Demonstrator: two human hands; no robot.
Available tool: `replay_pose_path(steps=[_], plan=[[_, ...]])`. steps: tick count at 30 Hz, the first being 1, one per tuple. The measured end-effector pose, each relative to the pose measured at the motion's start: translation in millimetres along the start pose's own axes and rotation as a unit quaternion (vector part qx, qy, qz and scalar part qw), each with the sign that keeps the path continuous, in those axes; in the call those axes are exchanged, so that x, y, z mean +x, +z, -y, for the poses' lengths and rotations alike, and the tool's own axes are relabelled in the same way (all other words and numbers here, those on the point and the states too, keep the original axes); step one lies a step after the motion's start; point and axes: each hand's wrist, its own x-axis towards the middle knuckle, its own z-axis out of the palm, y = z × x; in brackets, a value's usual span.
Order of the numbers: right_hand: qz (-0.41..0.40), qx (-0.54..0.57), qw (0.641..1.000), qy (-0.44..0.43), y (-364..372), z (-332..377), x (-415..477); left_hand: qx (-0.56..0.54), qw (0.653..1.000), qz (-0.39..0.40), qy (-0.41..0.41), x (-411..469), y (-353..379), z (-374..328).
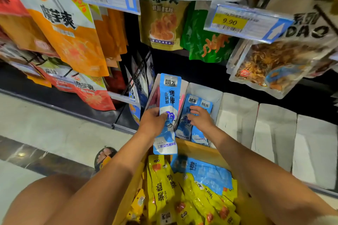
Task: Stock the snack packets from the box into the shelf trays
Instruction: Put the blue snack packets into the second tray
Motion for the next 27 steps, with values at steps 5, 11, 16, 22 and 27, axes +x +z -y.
replay_pose_path(steps=[5, 11, 16, 22, 27], plan=[[0.028, 0.012, 0.995, -0.098, -12, 35, -64, -0.010, 1.000, 0.012, -0.016, -1, 11, -6], [0.061, -0.098, 0.983, -0.146, -16, 43, -125, -0.052, 0.998, 0.024, -0.041, -4, 28, -12], [-0.008, -0.211, 0.969, -0.131, -7, 36, -129, -0.039, 0.997, 0.066, -0.028, -12, 41, -10], [-0.046, -0.222, 0.968, -0.106, -5, 39, -125, -0.030, 0.995, 0.095, 0.011, -15, 47, -6], [-0.038, -0.202, 0.974, -0.093, -8, 37, -113, -0.052, 0.992, 0.116, -0.004, -11, 49, -4]])
